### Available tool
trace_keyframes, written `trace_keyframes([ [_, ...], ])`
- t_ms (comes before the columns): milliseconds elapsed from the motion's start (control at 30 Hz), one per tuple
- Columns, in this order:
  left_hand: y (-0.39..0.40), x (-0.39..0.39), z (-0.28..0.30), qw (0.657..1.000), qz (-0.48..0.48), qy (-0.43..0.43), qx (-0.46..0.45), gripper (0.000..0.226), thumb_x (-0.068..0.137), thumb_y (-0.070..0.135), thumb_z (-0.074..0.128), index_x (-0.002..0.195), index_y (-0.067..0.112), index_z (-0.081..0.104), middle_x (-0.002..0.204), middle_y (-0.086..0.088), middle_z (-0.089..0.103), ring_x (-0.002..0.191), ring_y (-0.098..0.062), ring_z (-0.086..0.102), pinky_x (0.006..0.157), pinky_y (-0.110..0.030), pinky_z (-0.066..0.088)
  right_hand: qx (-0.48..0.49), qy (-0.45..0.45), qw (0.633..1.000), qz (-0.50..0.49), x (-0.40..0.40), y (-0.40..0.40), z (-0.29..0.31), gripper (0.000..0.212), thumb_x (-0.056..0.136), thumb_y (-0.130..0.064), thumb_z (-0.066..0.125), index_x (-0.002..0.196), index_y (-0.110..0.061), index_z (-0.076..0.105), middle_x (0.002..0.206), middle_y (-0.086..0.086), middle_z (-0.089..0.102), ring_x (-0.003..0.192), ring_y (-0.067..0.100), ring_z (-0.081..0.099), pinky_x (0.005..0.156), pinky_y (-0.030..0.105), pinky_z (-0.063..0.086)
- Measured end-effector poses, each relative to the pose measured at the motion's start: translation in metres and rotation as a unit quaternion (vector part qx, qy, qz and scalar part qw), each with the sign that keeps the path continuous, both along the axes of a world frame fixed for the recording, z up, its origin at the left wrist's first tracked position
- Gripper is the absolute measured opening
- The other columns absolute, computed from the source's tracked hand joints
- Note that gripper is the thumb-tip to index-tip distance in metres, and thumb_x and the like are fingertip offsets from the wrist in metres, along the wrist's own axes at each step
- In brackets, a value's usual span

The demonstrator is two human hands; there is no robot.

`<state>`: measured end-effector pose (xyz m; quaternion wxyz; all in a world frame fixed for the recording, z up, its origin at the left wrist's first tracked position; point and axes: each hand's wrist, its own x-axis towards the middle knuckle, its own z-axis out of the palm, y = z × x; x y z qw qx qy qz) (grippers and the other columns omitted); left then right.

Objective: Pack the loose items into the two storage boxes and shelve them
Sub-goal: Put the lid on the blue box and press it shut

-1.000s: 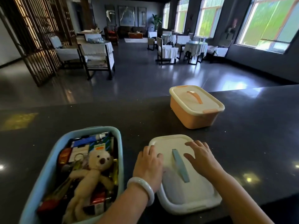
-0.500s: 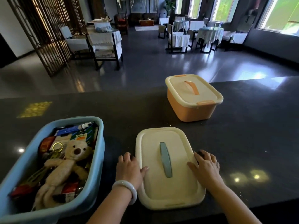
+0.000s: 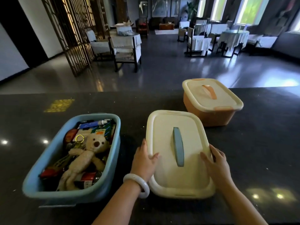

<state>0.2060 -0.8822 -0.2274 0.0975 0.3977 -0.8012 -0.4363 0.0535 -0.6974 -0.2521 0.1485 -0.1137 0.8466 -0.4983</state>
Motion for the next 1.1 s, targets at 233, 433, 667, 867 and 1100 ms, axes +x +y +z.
trace_keyframes([
  [233,-0.048,0.044,0.067,0.989,0.062,0.094,-0.097,0.076,0.092,0.042,0.058,0.152,0.023,0.017,0.139,-0.001,0.042,0.115,-0.012,0.046,0.093,-0.024,0.039,-0.07,0.0,0.996,0.05,0.028,-0.069,0.055,0.062,0.091,-0.041,0.057,0.147,-0.03,0.033,0.138,-0.004,0.047,0.113,0.014,0.049,0.08,0.032,0.041],
  [433,-0.112,0.126,0.093,0.989,0.11,0.083,-0.058,0.053,0.091,0.038,0.06,0.139,0.024,0.041,0.128,-0.006,0.053,0.114,-0.023,0.054,0.098,-0.047,0.046,-0.095,0.008,0.986,0.14,0.101,-0.143,0.069,0.048,0.092,-0.035,0.058,0.136,-0.032,0.039,0.106,-0.015,0.054,0.09,0.003,0.055,0.061,0.021,0.042],
  [667,-0.165,0.209,0.077,0.986,0.167,0.006,-0.027,0.055,0.099,0.038,0.044,0.15,0.026,0.028,0.142,-0.005,0.036,0.121,-0.024,0.048,0.099,-0.04,0.041,-0.037,-0.028,0.981,0.187,0.178,-0.207,0.058,0.026,0.094,-0.035,0.054,0.115,-0.032,0.039,0.102,-0.009,0.056,0.089,0.007,0.057,0.071,0.029,0.05],
  [867,-0.187,0.228,0.054,0.987,0.159,0.024,0.026,0.046,0.101,0.032,0.042,0.147,0.03,0.035,0.138,0.001,0.048,0.12,-0.019,0.051,0.105,-0.044,0.039,-0.015,-0.014,0.99,0.142,0.203,-0.215,0.051,0.012,0.101,-0.021,0.042,0.106,-0.02,0.053,0.096,-0.003,0.062,0.085,0.01,0.061,0.066,0.024,0.048],
  [1100,-0.201,0.223,0.041,0.979,0.153,0.066,0.116,0.049,0.1,0.032,0.045,0.147,0.029,0.033,0.13,0.003,0.054,0.113,-0.019,0.055,0.103,-0.047,0.04,-0.034,-0.084,0.992,0.092,0.209,-0.215,0.058,0.024,0.1,-0.019,0.047,0.122,-0.023,0.057,0.109,0.0,0.066,0.099,0.018,0.065,0.091,0.045,0.053],
])
